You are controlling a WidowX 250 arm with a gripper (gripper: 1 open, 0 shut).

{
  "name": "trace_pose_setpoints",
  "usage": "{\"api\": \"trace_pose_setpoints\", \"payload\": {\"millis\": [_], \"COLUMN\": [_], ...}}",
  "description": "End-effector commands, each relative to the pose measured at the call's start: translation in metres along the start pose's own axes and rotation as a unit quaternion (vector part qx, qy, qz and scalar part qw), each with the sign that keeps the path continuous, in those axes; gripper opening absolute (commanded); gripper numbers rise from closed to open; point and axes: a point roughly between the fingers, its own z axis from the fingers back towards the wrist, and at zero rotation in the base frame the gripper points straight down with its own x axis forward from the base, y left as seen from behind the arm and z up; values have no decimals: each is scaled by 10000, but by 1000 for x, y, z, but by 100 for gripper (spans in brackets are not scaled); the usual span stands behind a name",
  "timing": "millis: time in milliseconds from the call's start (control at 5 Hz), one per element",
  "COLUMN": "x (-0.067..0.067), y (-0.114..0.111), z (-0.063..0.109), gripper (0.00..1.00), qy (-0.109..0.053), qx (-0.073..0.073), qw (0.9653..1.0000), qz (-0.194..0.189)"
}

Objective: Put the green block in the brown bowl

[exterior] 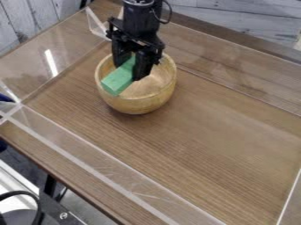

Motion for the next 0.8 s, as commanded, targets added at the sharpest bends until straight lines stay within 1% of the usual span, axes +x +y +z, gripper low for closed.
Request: {"api": "trace_pose_setpoints", "payload": {"millis": [0, 200, 400, 600], "x": [21, 31, 31, 29], "y": [8, 11, 11, 9], "z": [5, -2, 5, 20], "gripper": [0, 0, 100, 100], "qy": [-222, -199, -168, -212], "qx": [-160, -377, -492, -600], "qw": [9995, 9987, 9984, 9977], "qz": [151, 262, 241, 227]}}
